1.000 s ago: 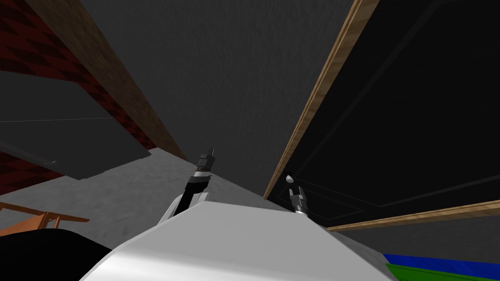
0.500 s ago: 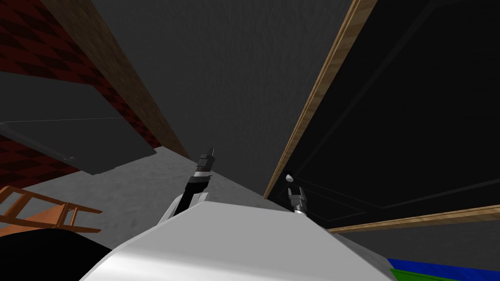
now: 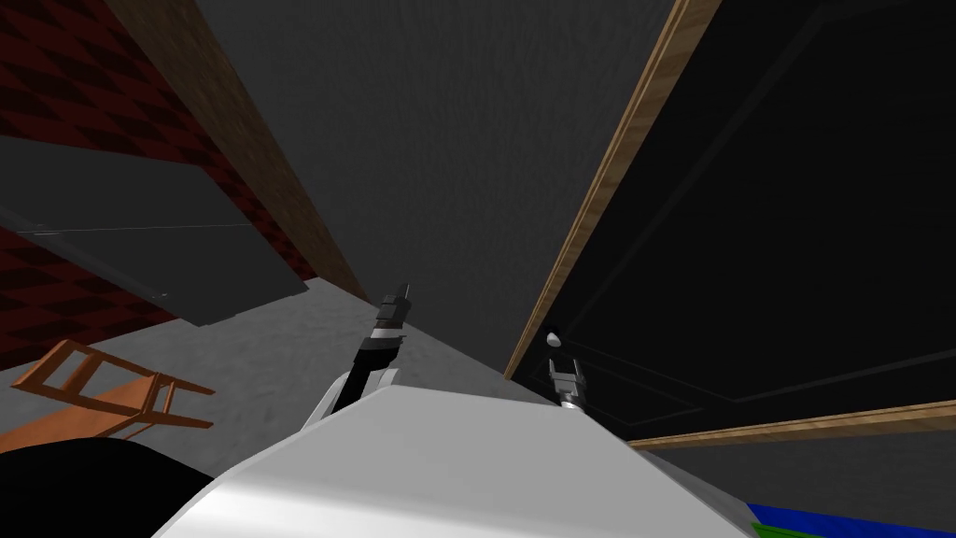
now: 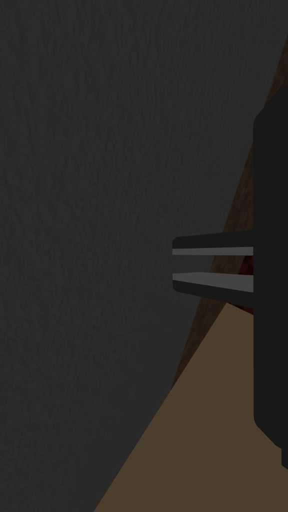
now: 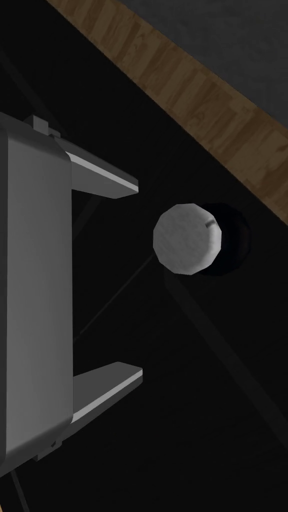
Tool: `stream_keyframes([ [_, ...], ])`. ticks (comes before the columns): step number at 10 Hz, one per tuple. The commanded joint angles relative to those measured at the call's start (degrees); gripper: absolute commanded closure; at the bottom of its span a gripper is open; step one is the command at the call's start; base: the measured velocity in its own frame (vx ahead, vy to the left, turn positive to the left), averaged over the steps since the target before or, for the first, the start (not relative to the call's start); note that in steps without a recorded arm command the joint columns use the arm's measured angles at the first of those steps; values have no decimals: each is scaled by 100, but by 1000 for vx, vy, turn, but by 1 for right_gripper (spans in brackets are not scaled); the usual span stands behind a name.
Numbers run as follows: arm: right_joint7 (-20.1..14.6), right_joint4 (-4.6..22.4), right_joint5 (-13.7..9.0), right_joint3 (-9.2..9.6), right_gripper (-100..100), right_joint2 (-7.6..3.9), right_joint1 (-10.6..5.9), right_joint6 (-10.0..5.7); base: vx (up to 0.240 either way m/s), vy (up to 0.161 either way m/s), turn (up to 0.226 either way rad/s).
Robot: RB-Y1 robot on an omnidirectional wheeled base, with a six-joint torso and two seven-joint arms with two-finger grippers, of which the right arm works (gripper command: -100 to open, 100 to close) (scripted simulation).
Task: Pull the door open
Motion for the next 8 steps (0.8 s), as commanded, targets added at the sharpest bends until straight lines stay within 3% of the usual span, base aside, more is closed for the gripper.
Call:
stream_keyframes([
  [1, -170, -21, -62, 30, -100, 2, 7, 16, -30, -12, 24],
  [3, -548, -90, -291, 136, -100, 9, 25, 68, -38, -10, 58],
  [6, -880, -125, -405, 190, -100, 12, 33, 94, -30, -9, 30],
  [8, -1260, -189, -613, 287, -100, 18, 50, 141, -38, -12, 54],
])
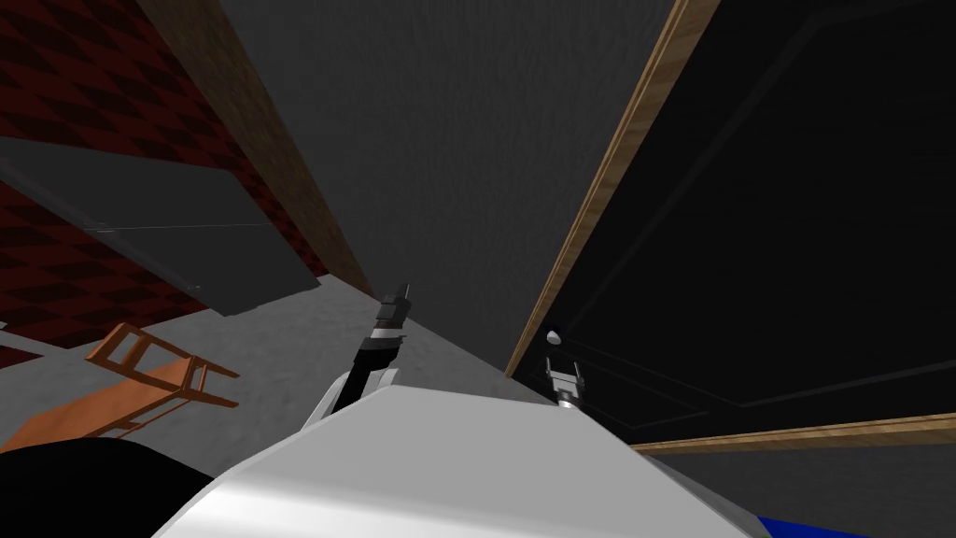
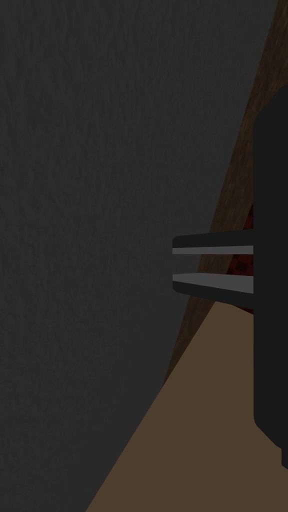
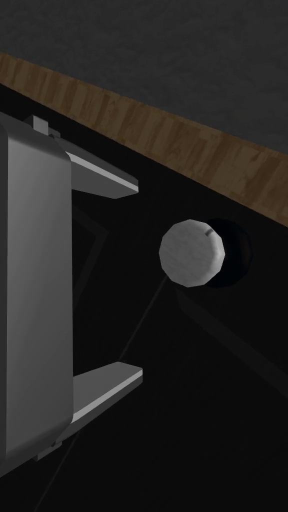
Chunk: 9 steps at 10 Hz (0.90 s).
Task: Pull the door open
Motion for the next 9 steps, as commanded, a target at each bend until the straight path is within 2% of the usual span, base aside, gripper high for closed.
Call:
stream_keyframes([
  [1, -207, -16, -62, 28, -100, 1, 1, 18, -31, -7, 21],
  [3, -571, -76, -259, 120, -100, 6, 16, 63, -38, -8, 46],
  [4, -669, -76, -259, 120, -100, 6, 16, 63, -27, -11, 24],
  [9, -1471, -176, -588, 273, -100, 16, 42, 137, -28, -8, 37],
])
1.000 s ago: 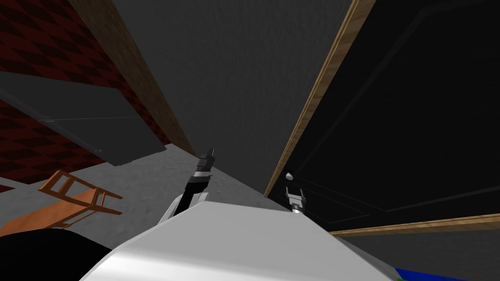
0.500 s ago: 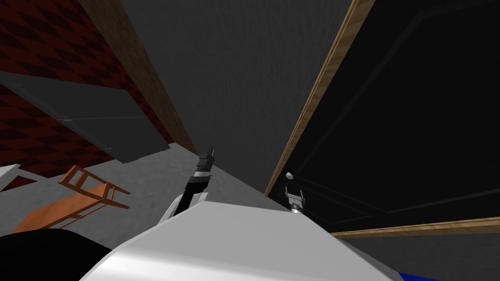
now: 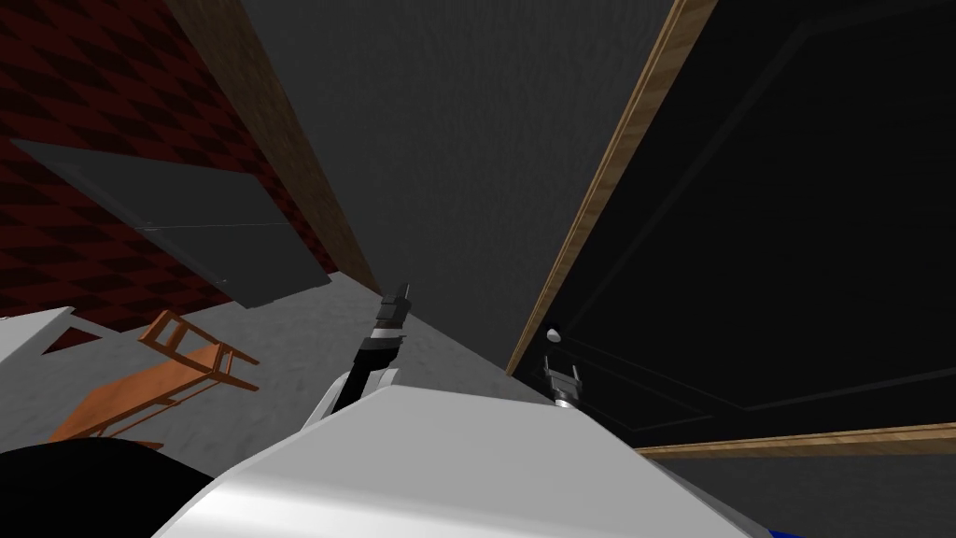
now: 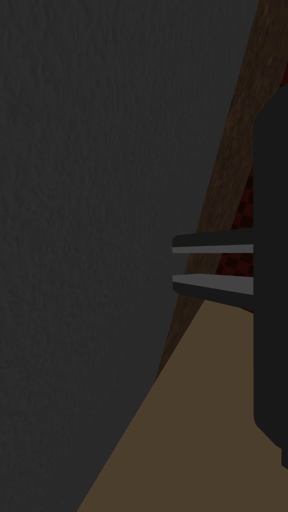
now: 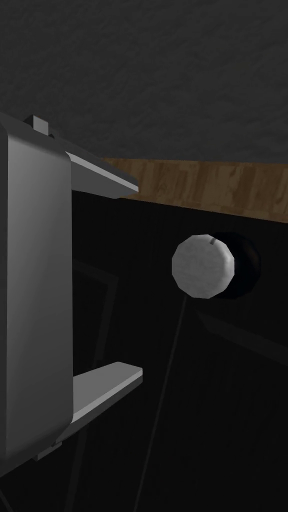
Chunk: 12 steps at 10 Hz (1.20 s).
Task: Pull the door open
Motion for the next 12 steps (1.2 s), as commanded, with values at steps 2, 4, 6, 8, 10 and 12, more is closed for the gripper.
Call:
stream_keyframes([
  [2, -385, -38, -121, 57, -100, 4, 12, 28, -23, -6, 21],
  [4, -703, -72, -230, 108, -100, 7, 20, 53, -29, -12, 35],
  [6, -1007, -104, -335, 157, -100, 10, 28, 77, -26, -9, 35],
  [8, -1241, -128, -416, 195, -100, 12, 34, 95, -21, -5, 22],
  [10, -1245, -127, -420, 196, -100, 13, 32, 95, -14, -2, 13],
  [12, -1482, 50, -470, 121, -100, -158, -7, 54, 155, -3, 81],
])
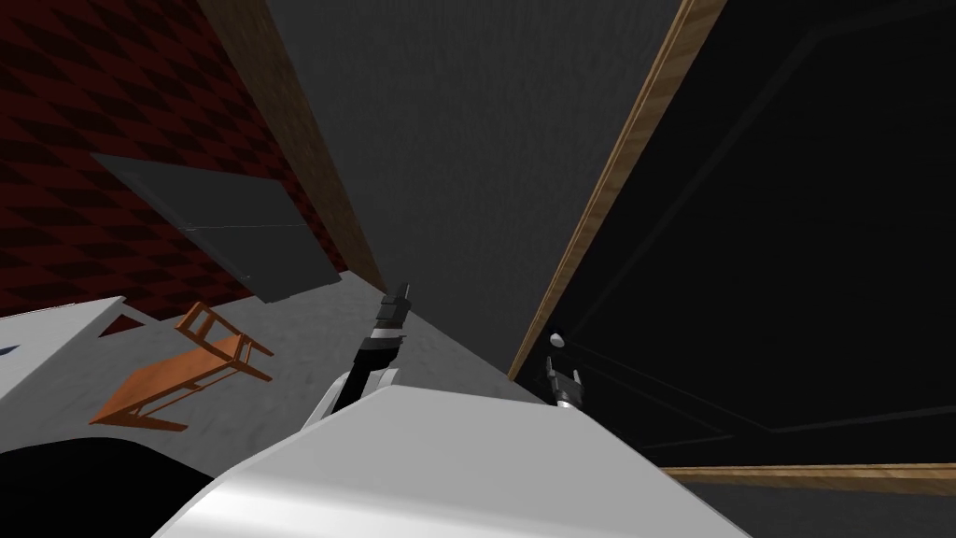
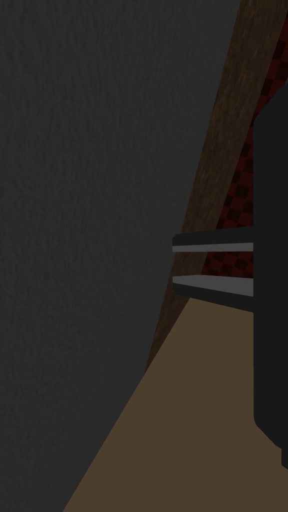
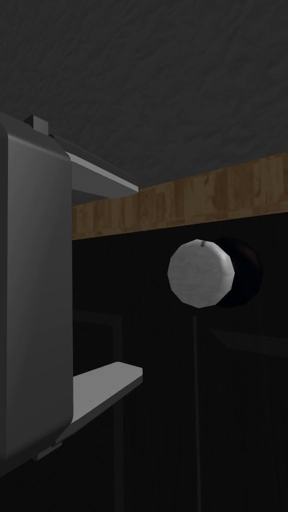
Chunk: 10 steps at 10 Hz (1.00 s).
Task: Pull the door open
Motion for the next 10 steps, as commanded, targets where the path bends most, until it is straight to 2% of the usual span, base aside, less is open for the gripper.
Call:
stream_keyframes([
  [1, -152, 72, -38, -62, -100, -124, 9, -16, 184, -4, 88],
  [2, -287, 184, -68, -110, -100, -231, -16, -43, 194, -15, 100],
  [3, -355, 240, -83, -134, -100, -284, -29, -57, 160, -11, 66],
  [6, -678, 507, -153, -249, -100, -540, -89, -123, 192, -12, 78],
  [7, -628, 450, -140, -227, -100, -509, -59, -115, 86, -14, 13],
  [8, -628, 450, -140, -227, 100, -509, -59, -115, -12, -3, -27],
  [10, -628, 450, -140, -227, 100, -509, -59, -115, -30, 0, 8],
])
